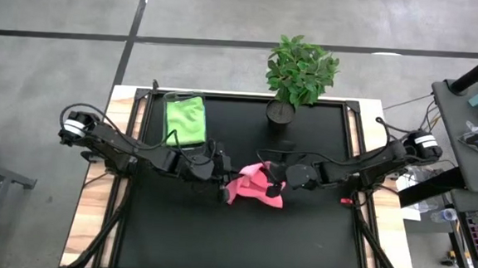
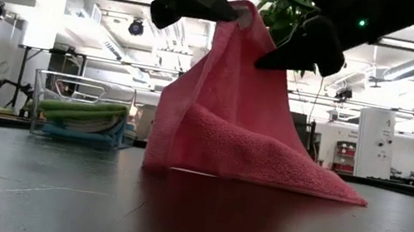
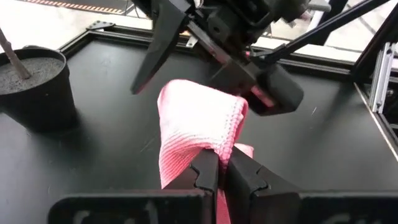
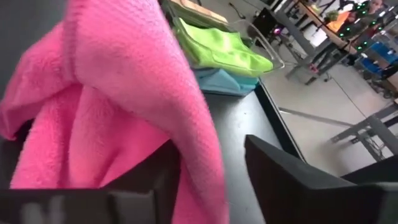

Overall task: Fold microfiber towels
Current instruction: Fold the pink microfiber towel

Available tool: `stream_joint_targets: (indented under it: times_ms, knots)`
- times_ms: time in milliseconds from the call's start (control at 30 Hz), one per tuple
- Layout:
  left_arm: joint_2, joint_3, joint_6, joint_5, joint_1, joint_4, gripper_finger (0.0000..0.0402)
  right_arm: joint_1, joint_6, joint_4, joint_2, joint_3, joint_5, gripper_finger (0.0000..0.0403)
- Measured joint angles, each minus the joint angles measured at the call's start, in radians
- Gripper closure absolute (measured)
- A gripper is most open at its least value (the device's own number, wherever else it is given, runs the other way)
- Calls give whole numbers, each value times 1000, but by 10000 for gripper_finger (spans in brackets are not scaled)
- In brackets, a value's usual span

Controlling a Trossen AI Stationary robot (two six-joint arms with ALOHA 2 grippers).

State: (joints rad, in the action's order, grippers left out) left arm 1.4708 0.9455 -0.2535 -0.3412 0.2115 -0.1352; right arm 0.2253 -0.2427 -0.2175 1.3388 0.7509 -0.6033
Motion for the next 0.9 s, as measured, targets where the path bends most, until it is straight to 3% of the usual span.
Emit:
stream_joint_targets:
  times_ms: [200, 367, 633, 800, 900]
  knots:
    - [0, -2, -1, -33, -6, 69, 402, 26, 45, 48, -33, 5, 6, 319]
    - [0, -3, 55, -53, -7, 79, 397, 30, 150, 123, -56, 36, 133, 385]
    - [-13, -3, 209, -59, -7, 72, 310, 30, 305, 291, -56, 120, 270, 394]
    - [-15, -3, 405, -94, 6, 70, 250, 28, 429, 419, -56, 173, 348, 394]
    - [-15, -2, 563, -169, 22, 65, 226, 22, 500, 449, -56, 182, 397, 394]
